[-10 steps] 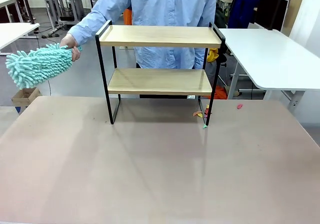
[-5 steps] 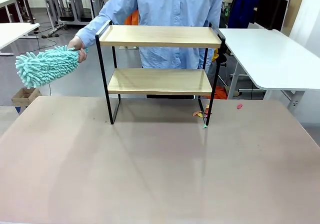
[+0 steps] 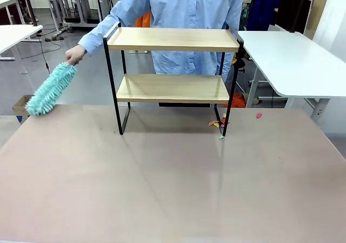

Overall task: Clean the shelf.
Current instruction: Hand the Duster back to the human.

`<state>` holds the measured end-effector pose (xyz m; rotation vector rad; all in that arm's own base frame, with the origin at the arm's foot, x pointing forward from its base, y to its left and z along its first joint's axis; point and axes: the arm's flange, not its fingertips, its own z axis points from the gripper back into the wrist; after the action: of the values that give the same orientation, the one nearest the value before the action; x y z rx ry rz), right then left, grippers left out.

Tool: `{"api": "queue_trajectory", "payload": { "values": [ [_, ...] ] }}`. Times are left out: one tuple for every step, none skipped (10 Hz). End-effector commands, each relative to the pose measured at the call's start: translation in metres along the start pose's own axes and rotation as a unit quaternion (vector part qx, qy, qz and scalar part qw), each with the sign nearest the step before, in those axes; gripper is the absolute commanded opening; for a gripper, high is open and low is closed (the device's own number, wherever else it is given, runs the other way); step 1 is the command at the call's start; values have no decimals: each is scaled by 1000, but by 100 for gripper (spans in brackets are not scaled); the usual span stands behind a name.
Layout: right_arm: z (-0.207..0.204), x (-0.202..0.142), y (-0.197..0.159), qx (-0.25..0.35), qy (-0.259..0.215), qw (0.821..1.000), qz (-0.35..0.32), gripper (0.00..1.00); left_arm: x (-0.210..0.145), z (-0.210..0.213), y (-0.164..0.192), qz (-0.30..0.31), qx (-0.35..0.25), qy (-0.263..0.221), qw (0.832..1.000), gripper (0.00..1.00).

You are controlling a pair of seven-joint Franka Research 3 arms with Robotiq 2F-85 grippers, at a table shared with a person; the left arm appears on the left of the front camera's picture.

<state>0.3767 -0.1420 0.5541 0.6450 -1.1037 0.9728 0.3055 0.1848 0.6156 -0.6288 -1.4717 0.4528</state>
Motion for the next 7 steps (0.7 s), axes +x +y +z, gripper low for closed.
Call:
{"api": "queue_trajectory", "payload": {
  "values": [
    [1, 2, -1, 0, -5, 1000, 4, 100, 0, 0, -2, 1, -3, -1, 1000, 100],
    [1, 2, -1, 0, -5, 1000, 4, 100, 0, 0, -2, 1, -3, -1, 1000, 100],
    [1, 2, -1, 0, -5, 1000, 4, 100, 0, 0, -2, 1, -3, -1, 1000, 100],
    [1, 2, -1, 0, -5, 1000, 4, 100, 0, 0, -2, 1, -3, -1, 1000, 100],
    [1, 2, -1, 0, -5, 1000, 4, 100, 0, 0, -2, 1, -3, -1, 1000, 100],
    [1, 2, -1, 0, -5, 1000, 4, 100, 0, 0, -2, 1, -3, -1, 1000, 100],
    [1, 2, -1, 0, -5, 1000, 4, 100, 0, 0, -2, 1, -3, -1, 1000, 100]
  ]
}}
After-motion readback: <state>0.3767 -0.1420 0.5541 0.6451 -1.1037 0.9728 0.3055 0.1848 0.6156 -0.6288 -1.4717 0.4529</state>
